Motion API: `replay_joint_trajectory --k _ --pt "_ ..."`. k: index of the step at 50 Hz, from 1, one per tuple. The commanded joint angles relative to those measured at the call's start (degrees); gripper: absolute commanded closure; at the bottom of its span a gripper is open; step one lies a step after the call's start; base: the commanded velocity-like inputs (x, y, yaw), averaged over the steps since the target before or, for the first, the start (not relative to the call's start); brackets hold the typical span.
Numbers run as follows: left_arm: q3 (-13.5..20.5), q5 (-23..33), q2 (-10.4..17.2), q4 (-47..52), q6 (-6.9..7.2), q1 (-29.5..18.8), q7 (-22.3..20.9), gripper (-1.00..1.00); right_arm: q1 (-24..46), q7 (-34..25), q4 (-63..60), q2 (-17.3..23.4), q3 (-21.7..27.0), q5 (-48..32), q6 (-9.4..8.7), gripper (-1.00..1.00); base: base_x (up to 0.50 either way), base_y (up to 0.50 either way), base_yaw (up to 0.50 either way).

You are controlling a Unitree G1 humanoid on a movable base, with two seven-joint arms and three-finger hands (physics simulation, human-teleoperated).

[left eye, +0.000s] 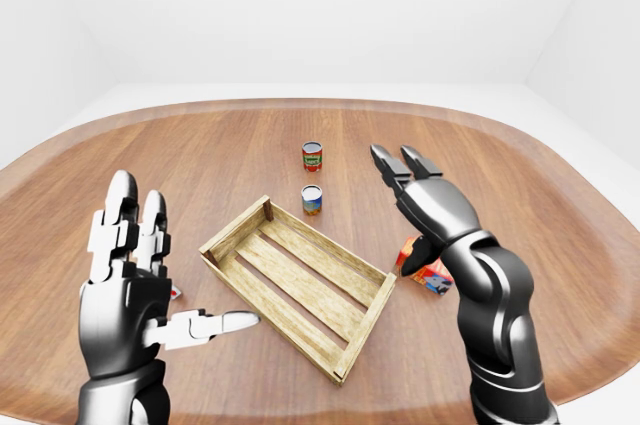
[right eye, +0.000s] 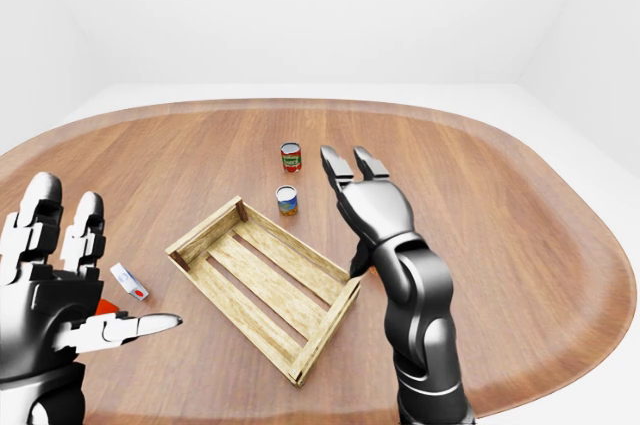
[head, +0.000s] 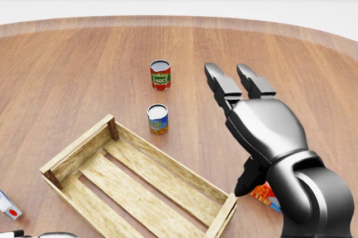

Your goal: Pick up the butter and put it in the tray.

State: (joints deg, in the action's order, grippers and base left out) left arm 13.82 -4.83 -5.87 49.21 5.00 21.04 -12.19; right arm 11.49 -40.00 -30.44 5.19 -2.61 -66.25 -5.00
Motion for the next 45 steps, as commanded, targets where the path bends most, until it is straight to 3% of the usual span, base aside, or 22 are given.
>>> replay_joint_trajectory --k 1,17,45 --pt "0.97 -0.56 -0.36 0.27 0.0 0.09 -0.48 -1.0 3.69 0.0 6.01 -0.37 4.24 -14.28 0.0 -1.0 0.0 0.0 0.0" --pt "1.21 -0.64 -0.55 0.06 0.0 0.0 -0.63 -1.0 1.32 0.0 8.35 0.01 6.35 -16.61 0.0 -1.0 0.0 0.0 0.0" --pt "1.85 -1.23 -0.3 -0.37 0.0 -0.47 -0.72 -1.0 -1.24 0.0 12.47 0.76 6.71 -7.7 0.0 -1.0 0.0 0.0 0.0"
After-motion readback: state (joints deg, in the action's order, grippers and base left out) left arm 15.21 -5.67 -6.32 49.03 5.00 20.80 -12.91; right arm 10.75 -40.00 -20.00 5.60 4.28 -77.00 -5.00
